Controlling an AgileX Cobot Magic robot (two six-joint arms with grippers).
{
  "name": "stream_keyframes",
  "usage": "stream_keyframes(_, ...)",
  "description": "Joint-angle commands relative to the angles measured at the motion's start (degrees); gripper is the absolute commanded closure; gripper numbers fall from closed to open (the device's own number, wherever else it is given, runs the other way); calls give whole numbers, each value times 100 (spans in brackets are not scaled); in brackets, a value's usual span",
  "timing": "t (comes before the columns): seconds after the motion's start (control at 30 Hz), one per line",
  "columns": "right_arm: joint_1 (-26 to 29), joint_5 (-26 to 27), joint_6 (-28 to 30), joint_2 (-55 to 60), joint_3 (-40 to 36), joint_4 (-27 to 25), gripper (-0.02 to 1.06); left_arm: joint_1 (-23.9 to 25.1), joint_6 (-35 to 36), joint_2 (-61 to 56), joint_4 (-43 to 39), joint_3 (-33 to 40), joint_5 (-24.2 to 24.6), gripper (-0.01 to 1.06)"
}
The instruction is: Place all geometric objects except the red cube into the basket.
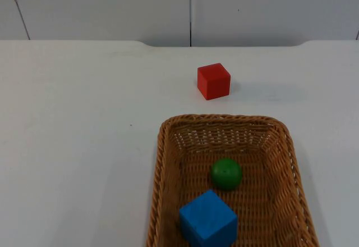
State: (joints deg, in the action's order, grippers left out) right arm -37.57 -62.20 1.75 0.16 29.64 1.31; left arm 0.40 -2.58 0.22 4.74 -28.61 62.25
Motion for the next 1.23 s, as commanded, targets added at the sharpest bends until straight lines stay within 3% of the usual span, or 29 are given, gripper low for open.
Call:
stream_keyframes(0.0,33,40,-117,-16,-13,6,-1,25,55,-22,-24,33,-63,0)
stream_keyframes(0.67,168,40,-228,-16,-13,-22,-1,25,55,-22,-12,33,-78,0)
stream_keyframes(0.8,809,40,-228,-16,-13,-22,-1,25,55,-22,-12,33,-78,0)
stream_keyframes(0.93,1888,40,-228,-16,-13,-22,-1,25,55,-22,-12,33,-78,0)
stream_keyframes(0.97,1888,40,-228,-16,-13,-22,-1,25,55,-22,-12,33,-78,0)
stream_keyframes(1.1,3016,40,-228,-16,-13,-22,-1,25,55,-22,-12,33,-78,0)
stream_keyframes(1.2,3310,40,-228,-16,-13,-22,-1,25,55,-22,-12,33,-78,0)
